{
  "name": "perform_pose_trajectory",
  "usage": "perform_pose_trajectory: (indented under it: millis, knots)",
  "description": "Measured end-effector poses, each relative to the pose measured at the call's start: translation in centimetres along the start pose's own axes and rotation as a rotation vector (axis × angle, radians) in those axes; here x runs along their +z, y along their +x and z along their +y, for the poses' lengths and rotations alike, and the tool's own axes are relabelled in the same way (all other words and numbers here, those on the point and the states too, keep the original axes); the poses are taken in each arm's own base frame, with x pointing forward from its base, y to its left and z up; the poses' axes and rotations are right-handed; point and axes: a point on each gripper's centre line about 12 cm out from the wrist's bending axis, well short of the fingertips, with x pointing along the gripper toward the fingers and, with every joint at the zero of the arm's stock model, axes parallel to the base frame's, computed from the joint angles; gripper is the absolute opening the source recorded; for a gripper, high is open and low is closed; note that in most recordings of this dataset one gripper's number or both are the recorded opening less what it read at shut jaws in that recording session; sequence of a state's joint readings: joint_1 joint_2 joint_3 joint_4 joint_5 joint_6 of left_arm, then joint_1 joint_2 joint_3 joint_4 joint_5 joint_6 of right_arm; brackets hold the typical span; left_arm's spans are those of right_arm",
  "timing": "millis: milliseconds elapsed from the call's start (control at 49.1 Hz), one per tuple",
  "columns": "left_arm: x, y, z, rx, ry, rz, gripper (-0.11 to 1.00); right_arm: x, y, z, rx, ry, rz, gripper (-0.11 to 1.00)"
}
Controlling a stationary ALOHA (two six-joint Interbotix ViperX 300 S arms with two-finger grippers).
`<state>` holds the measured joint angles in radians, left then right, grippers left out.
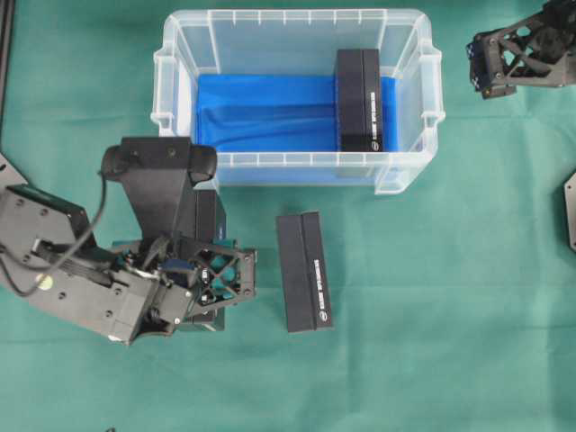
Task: Take out the box from the case.
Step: 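Carry the box over the case front wall to the table left of the first box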
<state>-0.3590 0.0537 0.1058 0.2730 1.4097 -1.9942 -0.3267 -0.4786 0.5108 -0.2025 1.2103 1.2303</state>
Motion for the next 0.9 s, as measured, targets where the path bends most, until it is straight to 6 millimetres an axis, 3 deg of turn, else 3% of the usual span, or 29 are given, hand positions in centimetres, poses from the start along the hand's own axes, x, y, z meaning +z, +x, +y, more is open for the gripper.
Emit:
perform_pose_trajectory:
  millis: [326, 895]
  knots:
    - [-1.9, 5.6, 0.3, 0.012, 0.008, 0.008, 0.60, -0.2, 0.2, -0.3, -0.024, -0.001, 0.011, 0.93]
    - [-2.6, 7.6, 0.4, -0.029, 0.027, 0.032, 0.60, -0.5, 0.1, -0.3, -0.028, -0.006, 0.017, 0.93]
